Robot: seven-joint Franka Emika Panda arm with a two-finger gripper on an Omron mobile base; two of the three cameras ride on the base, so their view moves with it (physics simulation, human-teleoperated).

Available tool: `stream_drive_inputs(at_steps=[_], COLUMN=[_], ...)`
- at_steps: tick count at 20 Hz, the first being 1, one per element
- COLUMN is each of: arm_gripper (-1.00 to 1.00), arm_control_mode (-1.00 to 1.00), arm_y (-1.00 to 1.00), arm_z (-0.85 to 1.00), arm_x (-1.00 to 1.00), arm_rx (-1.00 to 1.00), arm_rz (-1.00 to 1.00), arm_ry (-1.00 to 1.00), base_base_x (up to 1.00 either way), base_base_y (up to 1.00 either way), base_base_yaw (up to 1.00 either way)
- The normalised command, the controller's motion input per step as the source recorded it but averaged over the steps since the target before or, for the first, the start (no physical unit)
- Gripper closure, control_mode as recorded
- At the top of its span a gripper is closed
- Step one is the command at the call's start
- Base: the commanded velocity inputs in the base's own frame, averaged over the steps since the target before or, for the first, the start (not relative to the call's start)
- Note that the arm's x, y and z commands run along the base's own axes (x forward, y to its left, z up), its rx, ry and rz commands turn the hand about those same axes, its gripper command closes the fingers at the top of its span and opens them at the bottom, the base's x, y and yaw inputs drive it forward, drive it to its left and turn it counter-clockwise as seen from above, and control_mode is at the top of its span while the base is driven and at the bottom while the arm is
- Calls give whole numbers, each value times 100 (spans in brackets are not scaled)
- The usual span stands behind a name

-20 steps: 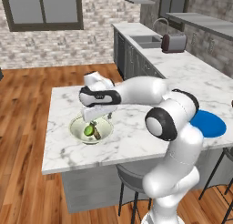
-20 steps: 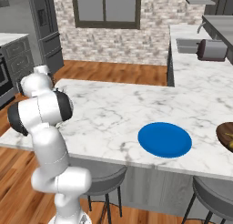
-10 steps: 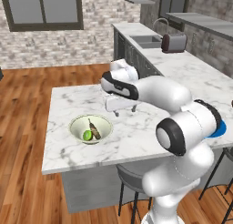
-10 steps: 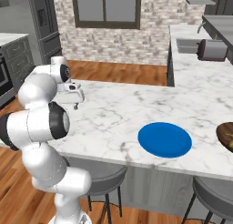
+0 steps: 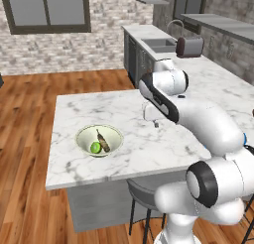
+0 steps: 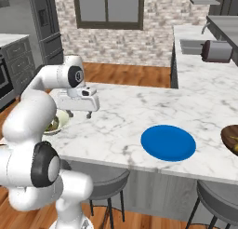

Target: Take the fruits from the plate on the dining counter and place two fruits in each bowl.

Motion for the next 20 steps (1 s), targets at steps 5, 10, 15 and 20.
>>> stream_drive_inputs(at_steps=[5, 10, 15, 20], arm_gripper=[-100, -100, -100, -100], arm_control_mode=[-100, -100, -100, -100], arm_y=[-52, -5, -7, -5], arm_z=[47, 27, 19, 4], arm_x=[-65, -58, -60, -35], arm_rx=[0, 0, 0, 0], arm_rz=[-6, -1, -1, 3], arm_ry=[-11, -12, -19, -31], base_base_x=[0, 0, 0, 0], base_base_y=[0, 0, 0, 0], base_base_yaw=[0, 0, 0, 0])
